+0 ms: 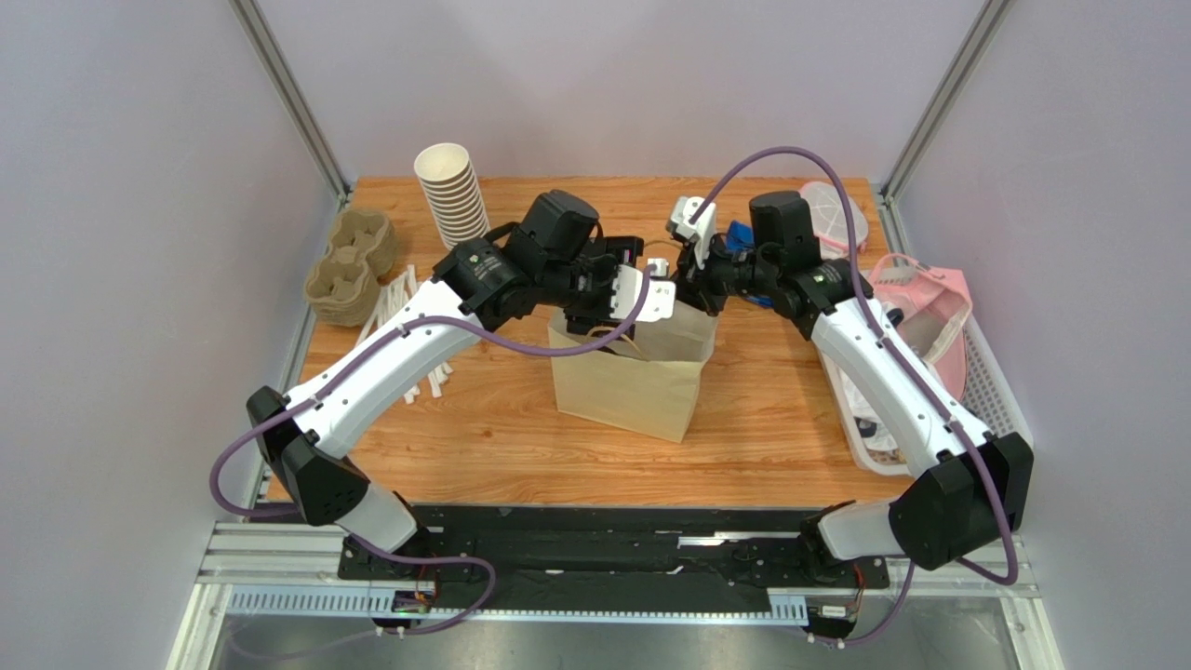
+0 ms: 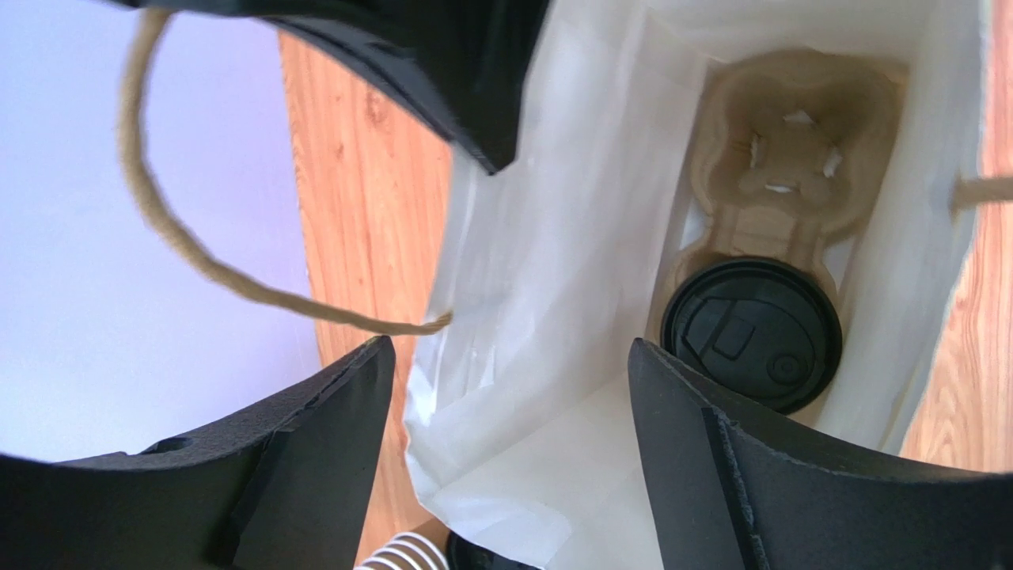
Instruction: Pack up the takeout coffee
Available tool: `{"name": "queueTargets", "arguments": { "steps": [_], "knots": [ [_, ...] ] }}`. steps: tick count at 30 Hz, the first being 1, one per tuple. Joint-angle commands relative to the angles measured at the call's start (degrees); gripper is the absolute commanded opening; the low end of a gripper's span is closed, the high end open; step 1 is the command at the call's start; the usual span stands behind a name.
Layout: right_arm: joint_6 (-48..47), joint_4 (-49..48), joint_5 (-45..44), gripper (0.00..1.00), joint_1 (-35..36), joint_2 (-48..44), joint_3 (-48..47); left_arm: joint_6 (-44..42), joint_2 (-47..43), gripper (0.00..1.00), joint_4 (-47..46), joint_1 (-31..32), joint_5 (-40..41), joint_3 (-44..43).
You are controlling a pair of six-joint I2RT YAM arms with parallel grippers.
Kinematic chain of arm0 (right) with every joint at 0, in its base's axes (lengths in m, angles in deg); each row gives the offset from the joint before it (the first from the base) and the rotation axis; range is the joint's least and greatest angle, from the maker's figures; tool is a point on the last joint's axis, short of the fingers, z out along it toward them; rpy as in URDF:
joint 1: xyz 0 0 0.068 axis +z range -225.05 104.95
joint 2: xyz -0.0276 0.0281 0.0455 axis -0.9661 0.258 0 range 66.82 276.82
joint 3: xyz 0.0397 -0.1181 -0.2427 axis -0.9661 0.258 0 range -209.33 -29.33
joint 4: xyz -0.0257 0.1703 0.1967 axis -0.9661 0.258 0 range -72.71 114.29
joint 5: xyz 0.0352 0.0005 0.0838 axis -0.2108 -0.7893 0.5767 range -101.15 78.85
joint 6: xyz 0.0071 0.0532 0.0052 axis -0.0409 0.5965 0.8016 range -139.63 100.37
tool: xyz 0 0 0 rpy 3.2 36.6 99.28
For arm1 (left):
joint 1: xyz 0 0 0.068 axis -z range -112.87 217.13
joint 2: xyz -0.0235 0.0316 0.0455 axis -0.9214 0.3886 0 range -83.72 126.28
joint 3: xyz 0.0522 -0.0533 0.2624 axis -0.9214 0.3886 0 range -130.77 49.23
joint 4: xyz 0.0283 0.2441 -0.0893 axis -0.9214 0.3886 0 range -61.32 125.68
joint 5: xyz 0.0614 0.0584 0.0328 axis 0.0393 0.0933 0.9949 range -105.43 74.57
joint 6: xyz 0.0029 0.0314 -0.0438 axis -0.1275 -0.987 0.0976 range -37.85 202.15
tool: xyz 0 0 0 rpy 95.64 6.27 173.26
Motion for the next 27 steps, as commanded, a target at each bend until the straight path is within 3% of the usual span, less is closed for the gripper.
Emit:
{"name": "queueTargets", "arguments": {
  "steps": [1, 7, 10, 14, 15, 19, 22, 27],
  "knots": [
    [-2.8, -1.3, 0.7, 0.00, 0.9, -2.6, 0.7, 7.6, -1.7, 0.79, -4.7, -0.7, 2.1, -1.1],
    [-4.3, -1.2, 1.0, 0.00, 1.7, -4.0, 1.8, 17.8, -3.0, 0.68, -5.0, -2.6, 2.4, -4.6],
    [-4.6, -1.2, 1.1, 0.00, 1.8, -4.5, 2.1, 22.2, -4.1, 0.68, -4.3, -3.2, 1.0, -6.6],
    [-4.8, -1.1, 1.3, 0.00, 1.8, -4.6, 2.2, 28.6, -6.0, 0.99, -4.9, -4.5, 1.7, -7.5],
    [-4.9, -1.0, 1.5, 0.00, 1.8, -4.5, 2.1, 30.4, -6.3, 0.99, -5.2, -5.0, 2.2, -7.6],
    [-5.0, -0.9, 1.6, 0.00, 1.9, -4.4, 2.2, 40.0, -4.6, 0.99, -0.9, -11.3, 1.4, -14.2],
    [-5.4, -0.9, 1.8, 0.00, 2.0, -4.2, 2.2, 47.9, -1.2, 0.99, 7.6, -18.7, 0.6, -19.8],
    [-5.8, -0.5, 1.3, 0.00, 2.0, -3.6, 1.6, 52.2, -1.9, 0.96, 15.7, -34.8, -2.3, -14.2]
  ]
}}
